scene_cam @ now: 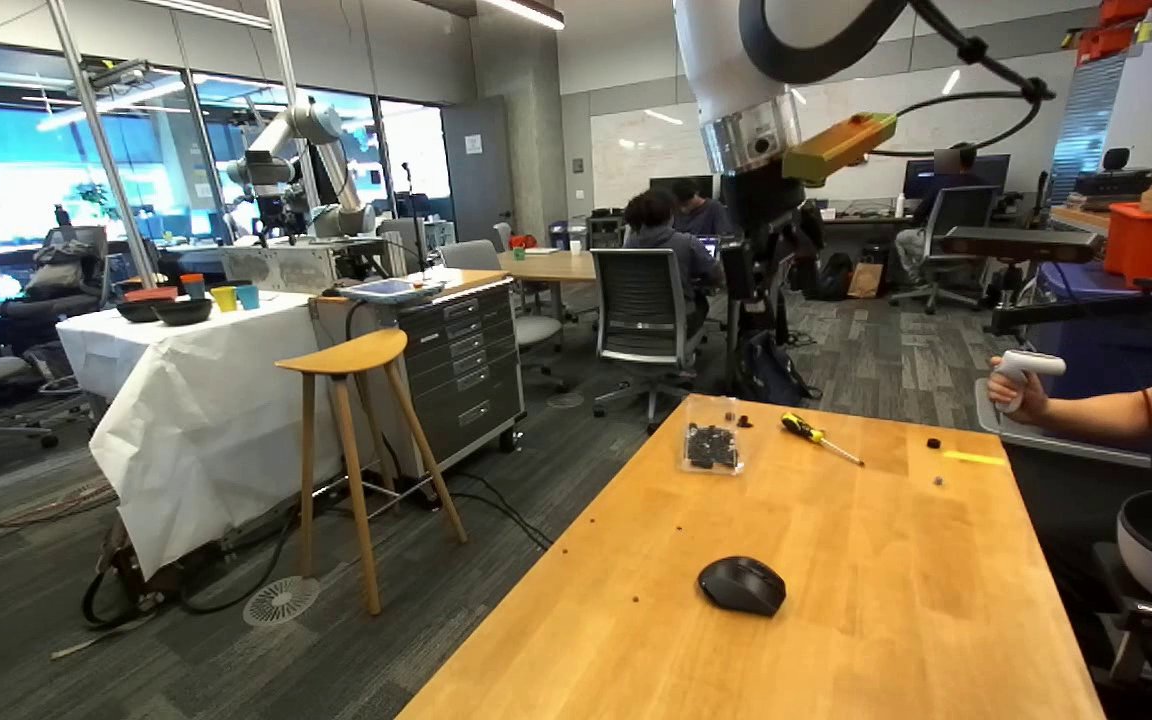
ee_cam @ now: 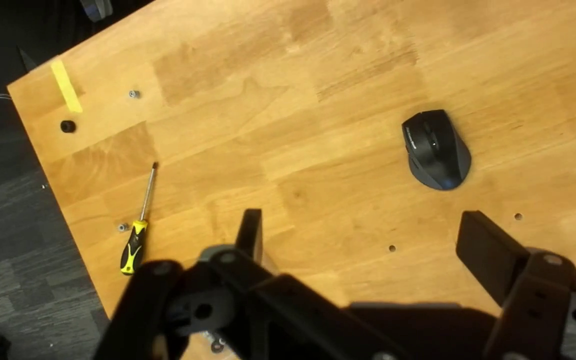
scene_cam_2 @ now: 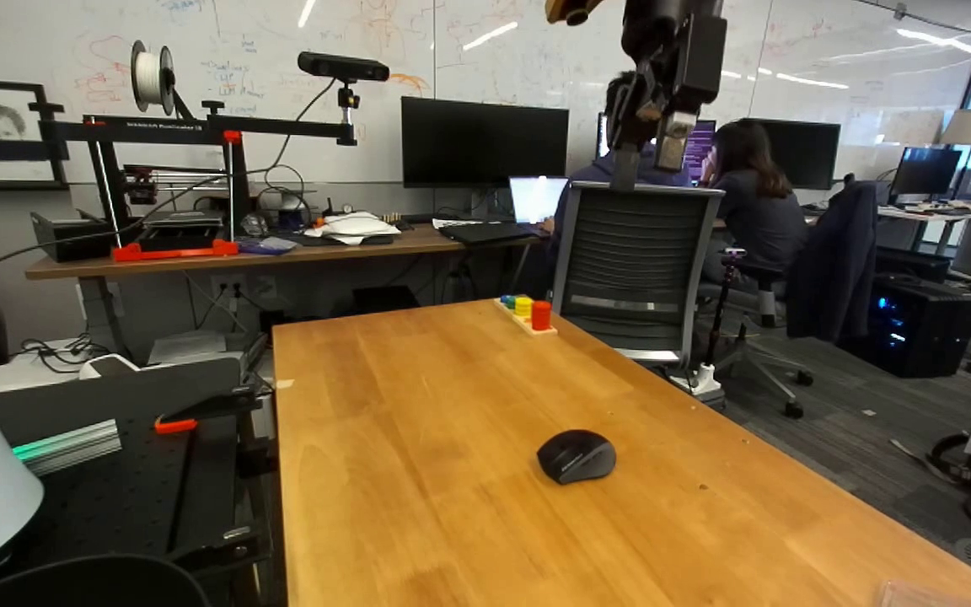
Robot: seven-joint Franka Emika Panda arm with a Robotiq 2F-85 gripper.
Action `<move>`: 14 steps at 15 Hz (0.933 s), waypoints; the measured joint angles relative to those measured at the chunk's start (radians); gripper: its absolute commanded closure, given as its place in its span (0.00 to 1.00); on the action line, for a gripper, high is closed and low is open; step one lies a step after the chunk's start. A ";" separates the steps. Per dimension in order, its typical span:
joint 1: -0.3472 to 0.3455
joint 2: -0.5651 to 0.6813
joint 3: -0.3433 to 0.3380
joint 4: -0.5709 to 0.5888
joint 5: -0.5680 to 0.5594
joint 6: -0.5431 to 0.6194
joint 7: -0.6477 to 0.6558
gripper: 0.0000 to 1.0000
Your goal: Left click the mouse
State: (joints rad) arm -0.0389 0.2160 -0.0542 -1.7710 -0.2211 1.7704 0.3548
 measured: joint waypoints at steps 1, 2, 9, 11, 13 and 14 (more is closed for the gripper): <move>-0.001 0.020 -0.007 -0.009 0.000 0.013 0.000 0.34; -0.001 0.040 -0.013 -0.021 -0.001 0.030 0.000 0.42; 0.009 0.128 -0.018 -0.144 -0.055 0.250 0.000 0.92; 0.018 0.131 -0.018 -0.196 -0.081 0.335 0.000 0.98; 0.031 0.135 -0.018 -0.247 -0.092 0.410 0.000 0.97; 0.040 0.137 -0.018 -0.273 -0.100 0.450 0.000 0.95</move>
State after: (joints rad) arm 0.0007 0.3535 -0.0722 -2.0439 -0.3215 2.2200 0.3545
